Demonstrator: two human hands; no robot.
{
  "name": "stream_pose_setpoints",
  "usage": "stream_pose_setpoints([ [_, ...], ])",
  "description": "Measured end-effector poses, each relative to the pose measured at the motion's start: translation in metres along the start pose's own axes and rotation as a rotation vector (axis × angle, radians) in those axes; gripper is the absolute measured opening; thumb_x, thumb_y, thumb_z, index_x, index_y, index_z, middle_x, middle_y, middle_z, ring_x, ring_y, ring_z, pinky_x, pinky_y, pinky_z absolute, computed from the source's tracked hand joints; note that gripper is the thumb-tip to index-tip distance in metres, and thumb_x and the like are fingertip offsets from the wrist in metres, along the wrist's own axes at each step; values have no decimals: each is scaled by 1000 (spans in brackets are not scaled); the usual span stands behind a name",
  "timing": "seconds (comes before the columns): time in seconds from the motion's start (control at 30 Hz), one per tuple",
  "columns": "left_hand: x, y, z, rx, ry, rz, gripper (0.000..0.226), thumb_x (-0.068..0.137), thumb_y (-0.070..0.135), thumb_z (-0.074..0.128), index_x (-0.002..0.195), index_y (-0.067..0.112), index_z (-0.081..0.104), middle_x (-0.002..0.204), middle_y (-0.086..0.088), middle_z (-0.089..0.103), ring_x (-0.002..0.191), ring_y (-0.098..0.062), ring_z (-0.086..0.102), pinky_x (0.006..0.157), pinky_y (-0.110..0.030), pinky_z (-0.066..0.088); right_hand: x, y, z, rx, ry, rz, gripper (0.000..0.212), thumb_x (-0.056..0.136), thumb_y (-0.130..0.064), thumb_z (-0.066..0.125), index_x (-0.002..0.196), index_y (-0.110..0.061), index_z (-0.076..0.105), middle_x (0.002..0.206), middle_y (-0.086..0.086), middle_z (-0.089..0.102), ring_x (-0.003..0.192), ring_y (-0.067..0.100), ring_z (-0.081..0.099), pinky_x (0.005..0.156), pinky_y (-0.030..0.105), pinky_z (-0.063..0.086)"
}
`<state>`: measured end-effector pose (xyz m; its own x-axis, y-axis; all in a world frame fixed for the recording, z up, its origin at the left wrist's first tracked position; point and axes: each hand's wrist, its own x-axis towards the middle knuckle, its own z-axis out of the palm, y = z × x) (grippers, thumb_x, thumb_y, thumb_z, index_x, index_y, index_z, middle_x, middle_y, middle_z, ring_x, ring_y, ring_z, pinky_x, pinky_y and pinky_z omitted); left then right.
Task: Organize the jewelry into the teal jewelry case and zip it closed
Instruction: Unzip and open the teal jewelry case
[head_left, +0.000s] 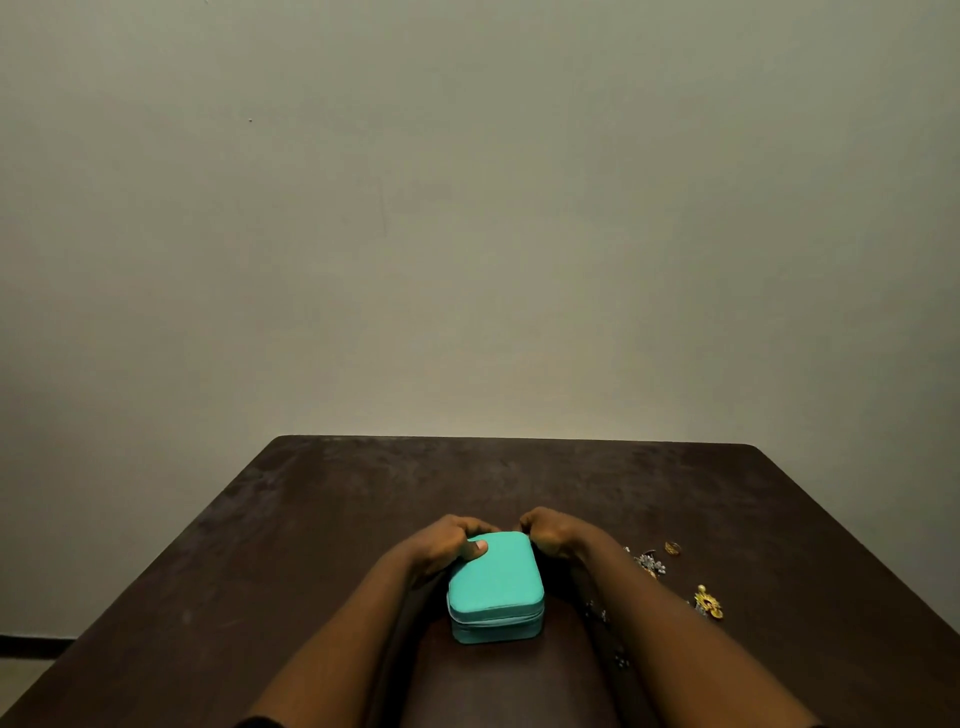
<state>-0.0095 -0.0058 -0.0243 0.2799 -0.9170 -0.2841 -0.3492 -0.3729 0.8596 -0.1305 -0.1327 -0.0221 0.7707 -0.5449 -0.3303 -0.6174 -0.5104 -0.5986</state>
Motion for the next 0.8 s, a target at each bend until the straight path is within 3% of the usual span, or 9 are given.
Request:
stream_pose_setpoints([
  [0.17, 1, -2, -1, 11, 22, -8, 34, 96, 4, 43, 127, 7, 56, 124, -15, 60, 108, -22, 56, 101, -37, 46, -3, 3, 4, -17, 159, -72, 17, 90, -4, 54, 76, -14, 55, 90, 5, 57, 82, 16, 52, 73, 26, 38],
  [0.3, -5, 3, 4, 85, 31, 7, 37, 97, 6, 42, 133, 10, 51, 127, -12, 56, 107, -18, 53, 98, -32, 44, -8, 10, 7, 8, 353, -75, 35, 84, 4, 52, 61, -22, 49, 84, 1, 60, 83, 13, 54, 72, 20, 37],
  [0.43, -7, 5, 9, 352, 132, 168, 47, 95, 6, 45, 138, 25, 45, 140, 1, 42, 130, -16, 37, 103, -23, 29, -18, 10, 10, -42, 409, -107, 31, 86, 2, 53, 63, -20, 48, 85, 4, 61, 83, 13, 53, 69, 20, 34],
  [0.53, -10, 4, 21, 450, 238, 244, 57, 85, -12, 42, 127, 22, 59, 131, 0, 52, 123, -19, 47, 95, -20, 36, -28, 11, 19, -47, 470, -97, 19, 88, 1, 48, 74, -13, 50, 91, 12, 63, 82, 15, 49, 66, 23, 31],
  [0.6, -13, 1, 31, 457, 312, 236, 72, 71, -20, 36, 124, 22, 62, 125, -2, 55, 115, -20, 51, 88, -20, 40, -36, 13, 24, -48, 525, -75, 27, 88, 1, 45, 66, -15, 45, 98, 16, 65, 81, 17, 47, 66, 25, 30],
  [0.7, -12, -4, 40, 505, 409, 248, 75, 70, -19, 36, 125, 24, 61, 126, -2, 56, 117, -21, 51, 96, -25, 42, -51, 19, 31, -40, 567, -49, 38, 87, 0, 45, 58, -23, 37, 93, 14, 65, 80, 17, 47, 66, 26, 30],
  [0.8, -12, -5, 44, 517, 452, 231, 60, 81, -9, 39, 126, 25, 60, 127, -3, 55, 117, -23, 50, 97, -30, 43, -67, 23, 40, -31, 566, -28, 22, 85, 0, 48, 70, -16, 49, 94, 13, 67, 85, 24, 56, 68, 28, 34],
])
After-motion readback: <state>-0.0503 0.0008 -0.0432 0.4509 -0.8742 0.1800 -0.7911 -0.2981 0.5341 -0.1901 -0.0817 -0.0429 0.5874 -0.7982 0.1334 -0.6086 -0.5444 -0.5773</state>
